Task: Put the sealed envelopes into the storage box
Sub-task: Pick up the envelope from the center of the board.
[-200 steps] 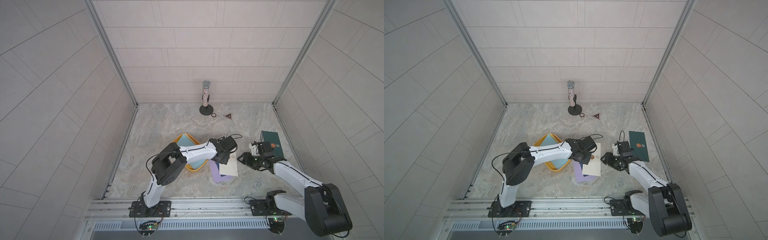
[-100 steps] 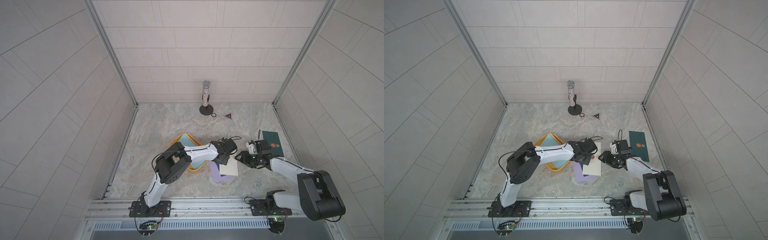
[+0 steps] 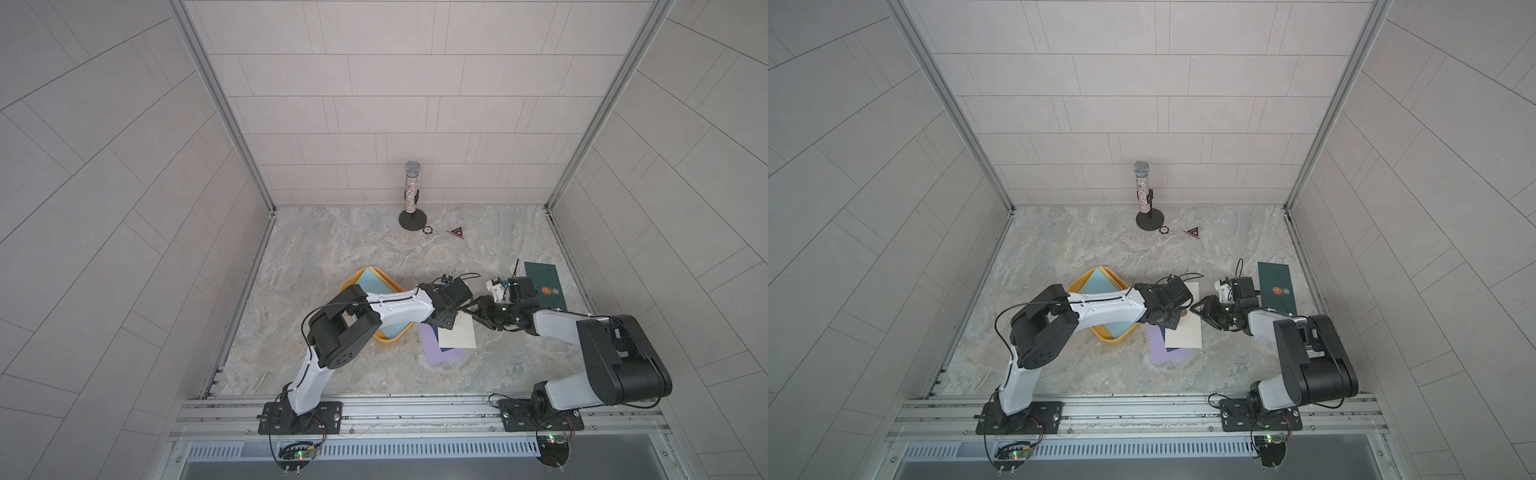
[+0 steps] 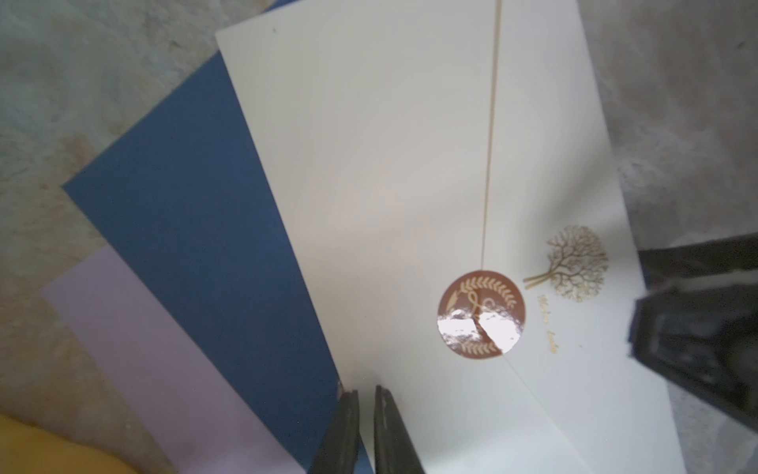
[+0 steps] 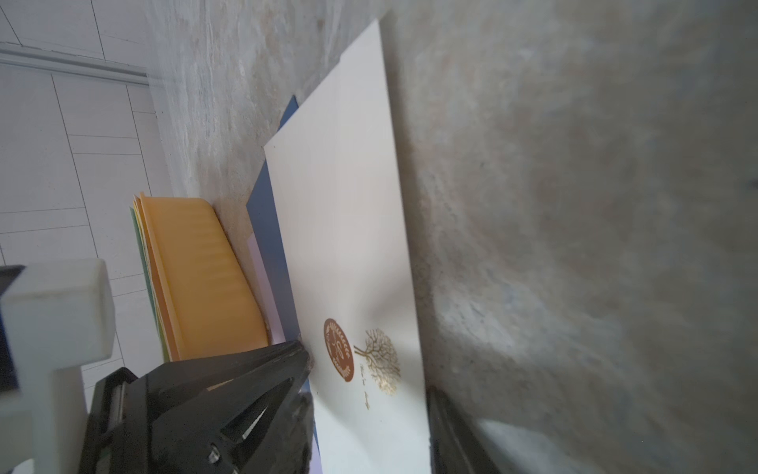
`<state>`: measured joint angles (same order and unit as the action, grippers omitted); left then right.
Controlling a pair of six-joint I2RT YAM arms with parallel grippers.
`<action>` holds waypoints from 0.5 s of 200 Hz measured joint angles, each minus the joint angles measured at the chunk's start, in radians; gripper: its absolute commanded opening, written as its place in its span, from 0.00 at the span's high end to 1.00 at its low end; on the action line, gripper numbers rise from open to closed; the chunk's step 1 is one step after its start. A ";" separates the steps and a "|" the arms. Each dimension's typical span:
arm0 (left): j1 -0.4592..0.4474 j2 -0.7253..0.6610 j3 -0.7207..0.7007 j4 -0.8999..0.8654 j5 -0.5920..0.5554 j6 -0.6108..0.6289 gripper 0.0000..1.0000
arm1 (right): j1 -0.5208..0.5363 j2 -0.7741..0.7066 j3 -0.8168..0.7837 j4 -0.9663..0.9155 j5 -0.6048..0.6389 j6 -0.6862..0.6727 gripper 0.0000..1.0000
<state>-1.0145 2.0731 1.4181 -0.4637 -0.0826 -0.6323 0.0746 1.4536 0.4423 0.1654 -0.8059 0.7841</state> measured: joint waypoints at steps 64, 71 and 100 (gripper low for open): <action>0.016 -0.001 -0.009 0.023 -0.017 0.000 0.83 | -0.011 0.018 -0.009 0.069 -0.012 0.045 0.82; 0.016 -0.002 -0.010 0.025 -0.017 0.000 0.83 | -0.012 0.018 -0.009 0.071 -0.013 0.045 0.83; 0.016 -0.004 -0.016 0.032 -0.018 0.000 0.83 | -0.012 0.001 -0.009 0.059 -0.014 0.040 0.82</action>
<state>-0.9989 2.0693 1.4021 -0.4316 -0.1001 -0.6327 0.0628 1.4544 0.4335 0.2241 -0.8204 0.8238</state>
